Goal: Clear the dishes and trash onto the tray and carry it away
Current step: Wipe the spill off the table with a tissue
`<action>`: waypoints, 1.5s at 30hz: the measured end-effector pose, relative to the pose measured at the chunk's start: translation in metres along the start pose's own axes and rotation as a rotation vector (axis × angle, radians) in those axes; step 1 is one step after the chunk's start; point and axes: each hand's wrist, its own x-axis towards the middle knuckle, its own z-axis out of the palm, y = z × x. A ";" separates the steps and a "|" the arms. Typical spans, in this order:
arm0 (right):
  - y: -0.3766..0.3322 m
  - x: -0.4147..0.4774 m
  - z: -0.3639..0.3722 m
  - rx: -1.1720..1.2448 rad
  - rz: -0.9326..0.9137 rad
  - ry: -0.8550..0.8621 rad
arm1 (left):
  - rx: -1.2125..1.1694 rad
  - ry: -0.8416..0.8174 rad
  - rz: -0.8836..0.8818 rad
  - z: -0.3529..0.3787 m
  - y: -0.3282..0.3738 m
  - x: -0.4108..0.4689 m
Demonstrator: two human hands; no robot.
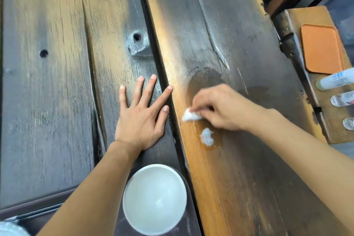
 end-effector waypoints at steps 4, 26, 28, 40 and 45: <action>-0.006 -0.040 0.006 0.082 -0.037 -0.198 | 0.005 0.004 0.003 0.000 0.000 0.000; 0.010 -0.053 0.014 0.135 0.251 0.306 | -0.012 0.030 0.000 0.003 0.001 -0.001; 0.005 -0.062 0.021 0.101 0.227 0.244 | -0.015 0.029 0.001 0.003 0.002 -0.001; -0.034 -0.139 0.057 0.489 0.301 0.122 | -0.038 0.031 0.002 0.002 0.002 -0.002; -0.002 -0.094 0.027 0.481 0.558 0.486 | -0.040 0.033 0.000 0.003 0.001 -0.002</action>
